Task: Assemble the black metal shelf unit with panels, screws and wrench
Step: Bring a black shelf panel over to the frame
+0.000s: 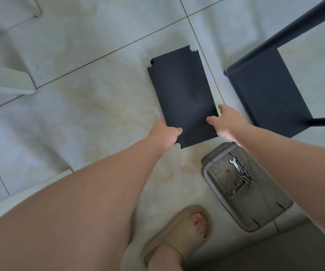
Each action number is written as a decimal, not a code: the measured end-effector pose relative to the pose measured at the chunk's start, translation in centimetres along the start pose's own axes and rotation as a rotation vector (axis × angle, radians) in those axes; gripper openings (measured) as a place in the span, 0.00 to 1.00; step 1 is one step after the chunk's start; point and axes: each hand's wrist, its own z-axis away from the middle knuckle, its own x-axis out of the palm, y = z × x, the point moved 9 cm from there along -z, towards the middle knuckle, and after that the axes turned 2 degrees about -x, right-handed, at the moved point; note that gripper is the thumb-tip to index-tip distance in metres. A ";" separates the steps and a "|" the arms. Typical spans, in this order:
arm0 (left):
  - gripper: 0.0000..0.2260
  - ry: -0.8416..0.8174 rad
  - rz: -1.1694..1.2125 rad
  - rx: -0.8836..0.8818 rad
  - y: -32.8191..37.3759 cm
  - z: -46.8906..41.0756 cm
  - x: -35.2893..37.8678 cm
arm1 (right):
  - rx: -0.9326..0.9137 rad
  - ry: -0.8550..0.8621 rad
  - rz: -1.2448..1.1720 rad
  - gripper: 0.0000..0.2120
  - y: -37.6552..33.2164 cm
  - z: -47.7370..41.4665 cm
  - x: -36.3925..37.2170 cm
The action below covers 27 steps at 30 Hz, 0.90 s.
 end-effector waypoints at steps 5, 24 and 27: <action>0.23 0.022 -0.271 0.074 1.2 7.7 -2.3 | -0.100 0.051 0.049 0.22 -3.0 7.9 -2.3; 0.32 0.339 -0.700 0.388 12.0 49.0 -14.7 | -0.367 0.084 0.640 0.31 -16.1 47.8 -14.4; 0.32 0.346 -0.713 0.419 13.2 53.8 -15.9 | -0.450 0.100 0.679 0.32 -18.9 53.0 -16.1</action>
